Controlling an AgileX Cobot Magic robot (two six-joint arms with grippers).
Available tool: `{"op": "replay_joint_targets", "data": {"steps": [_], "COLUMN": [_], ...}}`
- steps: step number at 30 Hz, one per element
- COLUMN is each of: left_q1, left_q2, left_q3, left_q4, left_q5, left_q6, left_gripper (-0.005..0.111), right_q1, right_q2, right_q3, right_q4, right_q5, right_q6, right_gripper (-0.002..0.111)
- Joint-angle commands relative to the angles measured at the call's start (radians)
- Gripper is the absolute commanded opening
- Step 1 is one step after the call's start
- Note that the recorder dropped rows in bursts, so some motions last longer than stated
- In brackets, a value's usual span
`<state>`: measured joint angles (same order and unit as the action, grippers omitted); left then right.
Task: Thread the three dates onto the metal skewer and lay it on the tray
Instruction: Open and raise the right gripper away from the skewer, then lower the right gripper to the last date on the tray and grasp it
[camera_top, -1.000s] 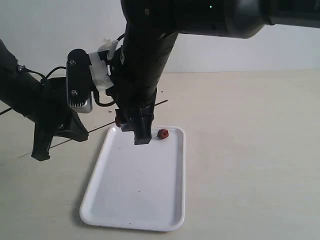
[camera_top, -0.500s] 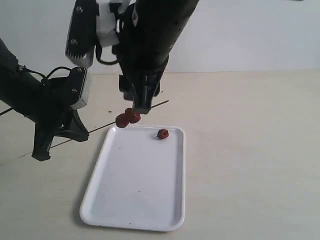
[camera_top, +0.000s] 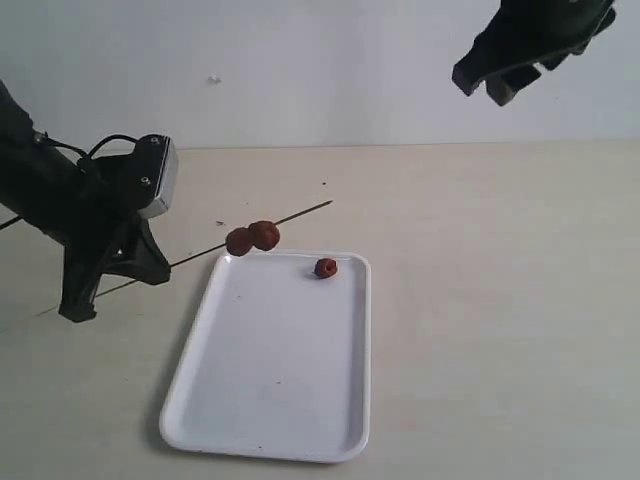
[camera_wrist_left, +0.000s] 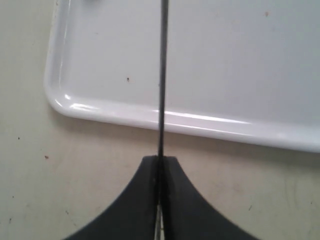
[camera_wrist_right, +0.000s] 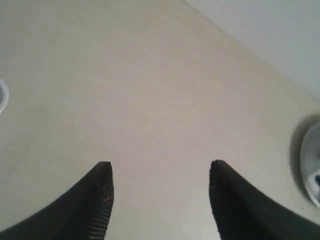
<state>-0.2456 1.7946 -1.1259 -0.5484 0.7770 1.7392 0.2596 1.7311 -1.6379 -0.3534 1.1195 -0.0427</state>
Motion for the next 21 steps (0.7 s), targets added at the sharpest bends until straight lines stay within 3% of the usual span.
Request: {"op": "replay_joint_targets", "data": {"steps": [1,4,14,21], "left_q1": [0.043,0.077,0.148,0.175], "left_q2": [-0.025,-0.024,-0.024,-0.024], "left_q3": [-0.002,-0.002,-0.002,-0.002], "left_q4": [-0.004,-0.004,0.105,0.218], "left_q5": [0.028,0.048,0.048,0.052], "left_q6": [-0.012,-0.012,-0.055,-0.118], "left_gripper": [0.0,0.0,0.0,0.0], "right_q1": [-0.011,-0.011,-0.011,-0.011], "right_q2": [0.135,0.233,0.374,0.378], "right_q3": [-0.004,-0.004,-0.004,-0.004], "right_q4": [0.127,0.223,0.462,0.479], "right_q5": [-0.023,-0.052,-0.084,-0.198], "right_q6": [0.08,0.017,-0.483,-0.534], "right_gripper": [0.055,0.055,0.055,0.055]}}
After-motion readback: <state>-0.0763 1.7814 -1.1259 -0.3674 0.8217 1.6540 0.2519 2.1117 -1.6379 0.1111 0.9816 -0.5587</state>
